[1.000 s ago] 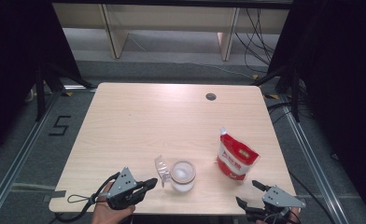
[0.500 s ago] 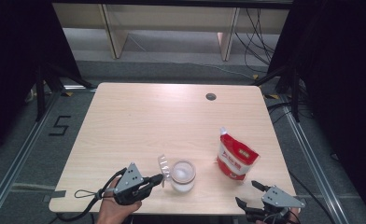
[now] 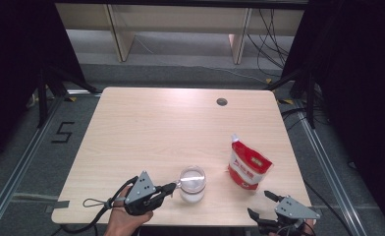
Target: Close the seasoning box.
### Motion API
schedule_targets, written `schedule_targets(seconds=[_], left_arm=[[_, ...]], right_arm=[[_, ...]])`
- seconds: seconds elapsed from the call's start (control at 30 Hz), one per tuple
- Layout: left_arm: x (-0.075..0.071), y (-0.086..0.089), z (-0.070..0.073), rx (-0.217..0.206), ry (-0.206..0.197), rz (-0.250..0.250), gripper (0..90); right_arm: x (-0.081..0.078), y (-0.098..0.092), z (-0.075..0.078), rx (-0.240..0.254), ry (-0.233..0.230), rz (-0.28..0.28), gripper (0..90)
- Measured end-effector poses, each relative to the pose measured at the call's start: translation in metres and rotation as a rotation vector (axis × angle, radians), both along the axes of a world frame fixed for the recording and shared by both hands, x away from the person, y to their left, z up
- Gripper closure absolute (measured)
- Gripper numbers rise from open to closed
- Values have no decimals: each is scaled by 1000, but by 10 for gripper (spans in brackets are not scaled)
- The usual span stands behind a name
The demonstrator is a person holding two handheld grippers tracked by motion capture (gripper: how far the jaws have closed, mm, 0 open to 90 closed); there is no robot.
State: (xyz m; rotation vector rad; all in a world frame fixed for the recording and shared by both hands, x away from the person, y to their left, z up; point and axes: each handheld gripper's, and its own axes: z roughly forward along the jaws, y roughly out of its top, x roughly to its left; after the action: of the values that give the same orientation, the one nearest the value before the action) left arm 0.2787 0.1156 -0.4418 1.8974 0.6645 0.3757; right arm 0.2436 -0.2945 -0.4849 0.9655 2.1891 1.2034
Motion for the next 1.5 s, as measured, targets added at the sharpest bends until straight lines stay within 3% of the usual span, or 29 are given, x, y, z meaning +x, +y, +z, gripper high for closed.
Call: schedule_targets(seconds=[0.03, 0.07, 0.13, 0.37, 0.4, 0.47, 0.53, 0.6, 0.67, 0.8, 0.87, 0.9, 0.97, 1.0, 1.03, 1.07, 1.17, 1.2, 1.27, 1.3, 1.33, 1.37, 1.43, 1.5], left_arm=[[0, 1, 1, 6, -5, -4, 888], [-1, 0, 0, -21, 17, 9, 884], [-1, 2, 1, 1, 7, 0, 875], [-1, 3, -1, 8, 8, -20, 838], [-2, 3, -1, -4, 23, 2, 828], [-1, 5, 1, -1, 7, -12, 814], [-4, 7, 2, -13, 26, 6, 803], [-2, 10, 3, 0, 5, -15, 791], [-4, 11, 3, -20, 26, 4, 784], [-4, 15, 4, 11, 8, -11, 782], [-5, 15, 4, 0, 9, -14, 782], [-7, 16, 3, -2, 28, 3, 781], [-7, 19, 3, 4, 16, -5, 782], [-9, 20, 3, -11, 34, 15, 782], [-8, 22, 3, -7, 17, 5, 782], [-10, 23, 3, -12, 31, 20, 782], [-11, 30, 3, -2, 19, 22, 782], [-11, 30, 1, -26, 28, 30, 782], [-12, 35, 1, 2, 21, 28, 781], [-13, 35, 0, -11, 30, 37, 781], [-12, 38, 0, 11, 13, 24, 781], [-13, 38, -1, -3, 31, 38, 780], [-14, 40, -3, -10, 46, 51, 777], [-15, 41, -5, -4, 44, 46, 768]], right_arm=[[0, 0, 0, 1, 0, -3, 202], [0, 0, 0, 4, 1, -4, 202], [0, 0, 0, 4, 0, -4, 202], [0, 0, 0, -2, -15, 1, 202], [1, 0, 0, -3, -18, 0, 202], [0, 0, 0, 2, -2, -2, 202], [1, -1, 0, -4, -21, 1, 201], [1, 0, 0, -3, -16, 5, 201], [0, 0, 0, 4, 2, 2, 201], [0, 0, 0, -2, -12, 5, 201], [0, 0, 0, -1, -12, 5, 201], [0, 0, 0, 0, -16, 3, 202], [0, 0, 0, -2, -13, 7, 202], [0, 0, 0, -1, -13, 5, 201], [0, 0, 0, -3, -14, 4, 202], [0, 1, 0, 1, -4, 2, 201], [0, 1, -1, 2, 0, 11, 202], [0, 1, -1, 7, 2, 14, 201], [0, 1, -1, 7, 1, 13, 201], [0, 1, -1, 10, 5, 13, 201], [0, 1, -1, 7, 4, 13, 201], [1, 1, 0, -3, -12, 14, 200], [0, 1, -1, 7, 8, 4, 200], [-1, 2, -1, 4, 8, 0, 201]])
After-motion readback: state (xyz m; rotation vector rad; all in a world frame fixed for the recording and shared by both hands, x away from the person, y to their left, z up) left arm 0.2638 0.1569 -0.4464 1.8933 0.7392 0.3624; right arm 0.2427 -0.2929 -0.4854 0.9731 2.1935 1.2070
